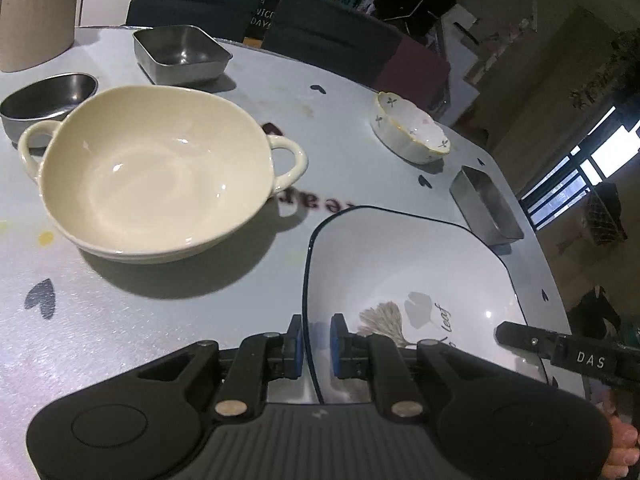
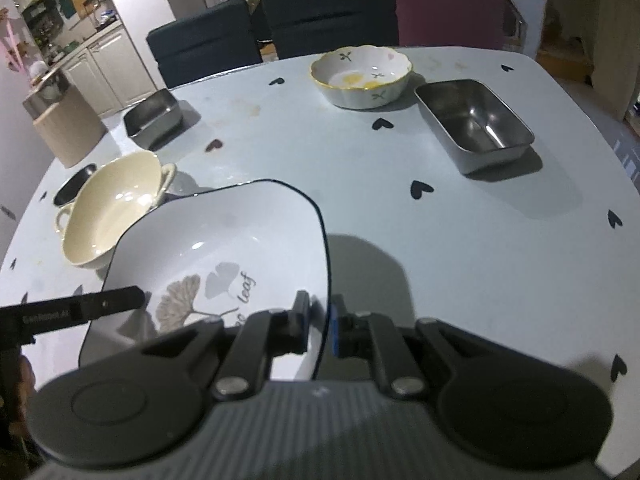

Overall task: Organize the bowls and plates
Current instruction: 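Lift the white leaf plate with both grippers and carry it toward the cream bowl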

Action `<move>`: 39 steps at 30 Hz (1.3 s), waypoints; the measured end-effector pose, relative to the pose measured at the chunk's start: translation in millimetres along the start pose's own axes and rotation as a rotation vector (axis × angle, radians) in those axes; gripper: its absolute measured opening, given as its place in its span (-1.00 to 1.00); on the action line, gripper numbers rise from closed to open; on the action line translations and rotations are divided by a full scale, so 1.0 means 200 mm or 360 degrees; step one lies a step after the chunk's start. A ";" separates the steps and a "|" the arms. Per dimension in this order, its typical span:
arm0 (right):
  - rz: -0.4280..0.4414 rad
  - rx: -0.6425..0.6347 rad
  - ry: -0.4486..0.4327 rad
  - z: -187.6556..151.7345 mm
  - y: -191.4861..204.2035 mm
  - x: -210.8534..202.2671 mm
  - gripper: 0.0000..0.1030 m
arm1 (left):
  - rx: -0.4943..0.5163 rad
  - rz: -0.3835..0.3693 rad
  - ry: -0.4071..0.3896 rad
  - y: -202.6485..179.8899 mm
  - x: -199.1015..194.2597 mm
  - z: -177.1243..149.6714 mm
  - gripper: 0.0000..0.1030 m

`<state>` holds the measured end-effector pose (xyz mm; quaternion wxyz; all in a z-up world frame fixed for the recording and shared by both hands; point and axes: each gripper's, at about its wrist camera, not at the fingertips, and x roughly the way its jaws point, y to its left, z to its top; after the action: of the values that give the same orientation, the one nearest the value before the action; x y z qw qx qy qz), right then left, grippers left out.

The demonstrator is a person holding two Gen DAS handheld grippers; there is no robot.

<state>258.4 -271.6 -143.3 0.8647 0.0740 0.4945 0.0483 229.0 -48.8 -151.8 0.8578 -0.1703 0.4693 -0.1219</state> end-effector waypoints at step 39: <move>-0.0136 -0.0007 0.0050 -0.01 0.06 0.09 -0.79 | -0.0068 0.0026 0.0112 0.10 0.16 -0.01 -0.66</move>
<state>265.5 -257.2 -158.5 0.8582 0.0500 0.5106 0.0135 245.6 -43.6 -185.2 0.8379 -0.1804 0.5031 -0.1106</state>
